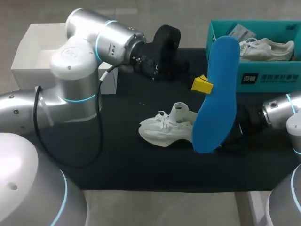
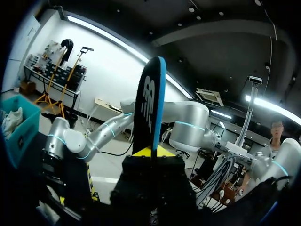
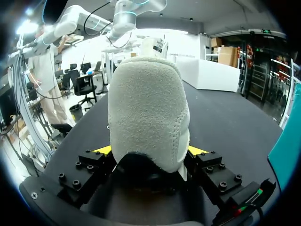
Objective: Take the shoe out of the shoebox, open the shoe tongue, remove and reinsert the insole, then place the shoe into the shoebox
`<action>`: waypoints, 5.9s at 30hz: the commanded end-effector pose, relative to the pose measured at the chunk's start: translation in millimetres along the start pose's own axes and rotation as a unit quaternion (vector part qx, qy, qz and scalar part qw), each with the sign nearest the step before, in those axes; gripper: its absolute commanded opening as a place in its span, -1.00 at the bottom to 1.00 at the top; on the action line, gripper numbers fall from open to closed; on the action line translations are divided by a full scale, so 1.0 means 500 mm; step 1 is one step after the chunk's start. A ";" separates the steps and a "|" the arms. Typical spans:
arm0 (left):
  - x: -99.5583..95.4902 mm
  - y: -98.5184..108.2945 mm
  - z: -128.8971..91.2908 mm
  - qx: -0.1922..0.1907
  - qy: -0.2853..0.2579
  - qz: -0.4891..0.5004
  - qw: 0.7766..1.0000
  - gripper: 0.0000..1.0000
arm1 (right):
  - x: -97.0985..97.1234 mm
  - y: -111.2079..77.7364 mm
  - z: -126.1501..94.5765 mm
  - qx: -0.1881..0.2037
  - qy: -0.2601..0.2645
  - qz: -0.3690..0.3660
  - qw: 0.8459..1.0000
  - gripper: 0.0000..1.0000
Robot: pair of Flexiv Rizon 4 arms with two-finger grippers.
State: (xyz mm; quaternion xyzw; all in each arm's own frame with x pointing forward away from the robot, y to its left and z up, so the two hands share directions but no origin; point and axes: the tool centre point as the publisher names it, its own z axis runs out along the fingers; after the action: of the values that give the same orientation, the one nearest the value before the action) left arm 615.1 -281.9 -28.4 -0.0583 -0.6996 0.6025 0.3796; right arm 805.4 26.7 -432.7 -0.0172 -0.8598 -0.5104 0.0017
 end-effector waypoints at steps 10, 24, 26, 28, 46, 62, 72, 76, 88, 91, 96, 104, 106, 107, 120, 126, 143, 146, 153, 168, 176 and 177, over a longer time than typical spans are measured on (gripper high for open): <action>0.122 0.027 0.004 0.027 -0.012 -0.003 1.000 -1.00 | 0.001 -0.002 0.004 0.002 -0.001 0.000 1.000 -1.00; 0.185 0.072 0.001 0.042 -0.019 -0.039 0.998 -1.00 | 0.001 -0.002 0.004 0.002 -0.001 0.000 1.000 -1.00; 0.188 0.082 0.000 0.046 -0.020 -0.049 0.998 -1.00 | 0.001 -0.002 0.004 0.002 -0.001 0.000 1.000 -1.00; 0.193 0.088 -0.001 0.049 -0.018 -0.052 0.997 -1.00 | 0.001 -0.002 0.004 0.002 -0.001 0.000 1.000 -1.00; 0.210 0.130 -0.001 0.095 -0.032 -0.043 0.994 -1.00 | 0.001 -0.002 0.004 0.002 -0.001 0.000 1.000 -1.00; 0.208 0.131 0.002 0.095 -0.035 -0.040 0.994 -1.00 | 0.001 -0.002 0.004 0.002 -0.001 0.000 1.000 -1.00; 0.208 0.131 0.002 0.095 -0.035 -0.040 0.994 -1.00 | 0.001 -0.002 0.004 0.002 -0.001 0.000 1.000 1.00; 0.208 0.131 0.002 0.095 -0.035 -0.040 0.994 -1.00 | 0.001 -0.002 0.004 0.002 -0.001 0.000 1.000 1.00; 0.208 0.131 0.002 0.095 -0.035 -0.040 0.994 -1.00 | -0.001 0.009 -0.015 0.079 -0.010 0.047 0.996 1.00; 0.208 0.131 0.002 0.095 -0.035 -0.040 0.994 -1.00 | -0.003 0.016 -0.025 0.103 -0.013 0.054 0.993 1.00; 0.208 0.131 0.002 0.095 -0.035 -0.040 0.994 -1.00 | -0.003 0.040 -0.033 0.149 -0.009 0.060 0.987 1.00; 0.208 0.131 0.002 0.095 -0.035 -0.040 0.994 -1.00 | 0.016 0.072 -0.061 0.217 -0.003 0.078 0.973 1.00; 0.208 0.131 0.002 0.095 -0.035 -0.040 0.994 -1.00 | 0.021 0.080 -0.072 0.238 0.000 0.084 0.967 1.00; 0.208 0.131 0.002 0.095 -0.035 -0.040 0.994 -1.00 | 0.024 0.085 -0.078 0.250 0.003 0.087 0.964 1.00; 0.208 0.131 0.002 0.095 -0.035 -0.040 0.994 -1.00 | 0.042 0.146 -0.142 0.350 -0.029 0.096 0.931 1.00; 0.208 0.131 0.002 0.095 -0.035 -0.040 0.994 -1.00 | 0.045 0.165 -0.155 0.394 -0.046 0.105 0.912 1.00; 0.208 0.131 0.002 0.095 -0.035 -0.040 0.994 -1.00 | 0.031 0.200 -0.183 0.418 -0.060 0.074 0.904 1.00; 0.208 0.131 0.002 0.095 -0.035 -0.040 0.994 -1.00 | 0.027 0.205 -0.187 0.427 -0.055 0.072 0.900 1.00; 0.208 0.131 0.002 0.095 -0.035 -0.040 0.994 -1.00 | 0.027 0.220 -0.193 0.441 -0.052 0.052 0.895 1.00; 0.208 0.131 0.002 0.095 -0.035 -0.040 0.994 -1.00 | 0.027 0.230 -0.189 0.438 -0.055 0.048 0.896 1.00; 0.208 0.131 0.002 0.095 -0.035 -0.040 0.994 -1.00 | 0.027 0.230 -0.189 0.438 -0.055 0.048 0.896 1.00; 0.208 0.131 0.002 0.095 -0.035 -0.040 0.994 -1.00 | 0.027 0.230 -0.189 0.438 -0.055 0.048 0.896 1.00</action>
State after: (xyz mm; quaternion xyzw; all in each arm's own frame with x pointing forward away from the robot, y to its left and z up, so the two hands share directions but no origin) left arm 516.5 -207.4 -37.3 0.0276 -0.6549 0.6515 0.3820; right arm 795.6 -0.2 -286.3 -0.0837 -0.9933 -0.0795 -0.0115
